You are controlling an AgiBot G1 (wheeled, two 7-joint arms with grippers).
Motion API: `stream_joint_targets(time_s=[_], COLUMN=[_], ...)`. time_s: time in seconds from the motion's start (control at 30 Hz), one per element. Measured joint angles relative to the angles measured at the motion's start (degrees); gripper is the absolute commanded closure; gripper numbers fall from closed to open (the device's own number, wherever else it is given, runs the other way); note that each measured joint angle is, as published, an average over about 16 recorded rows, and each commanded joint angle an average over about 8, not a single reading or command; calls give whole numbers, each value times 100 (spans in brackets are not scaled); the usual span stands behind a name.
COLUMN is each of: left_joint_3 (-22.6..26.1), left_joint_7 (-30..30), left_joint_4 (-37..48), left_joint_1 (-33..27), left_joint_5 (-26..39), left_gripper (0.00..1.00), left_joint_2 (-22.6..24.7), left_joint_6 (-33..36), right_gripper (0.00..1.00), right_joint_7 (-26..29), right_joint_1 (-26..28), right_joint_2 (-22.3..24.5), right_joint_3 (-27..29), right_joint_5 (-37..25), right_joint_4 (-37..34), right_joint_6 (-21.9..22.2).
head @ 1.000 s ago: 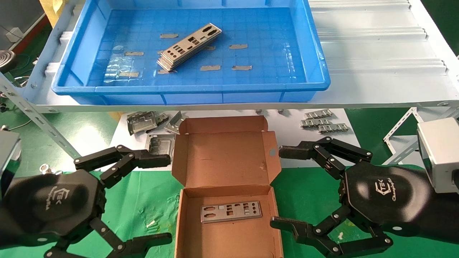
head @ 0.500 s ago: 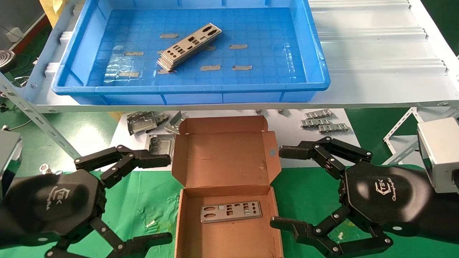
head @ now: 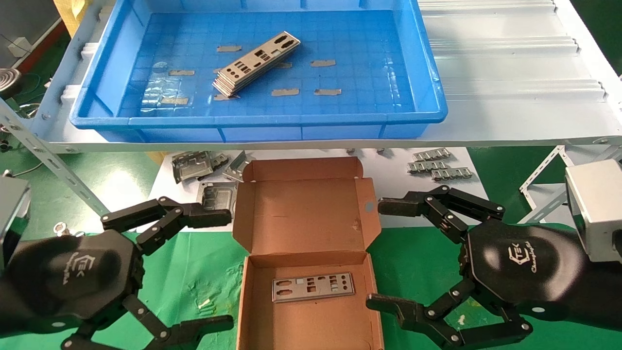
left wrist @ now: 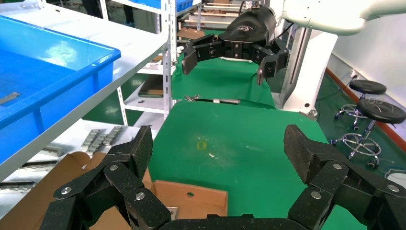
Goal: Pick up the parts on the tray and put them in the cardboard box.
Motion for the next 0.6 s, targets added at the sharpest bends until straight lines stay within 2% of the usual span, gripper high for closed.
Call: stream_joint_targets(time_s=[0.6], left_joint_3=[1], left_joint_7=[0], left_joint_4=[3], left_joint_1=[-1], left_joint_5=[0], left_gripper=[0], left_joint_2=[1], left_joint_6=[0], right_gripper=[0], right_joint_7=[0], right_joint_1=[0], right_joint_2=[0], right_joint_3=[0], right_joint_5=[0], right_joint_4=[0], right_joint_6=[0])
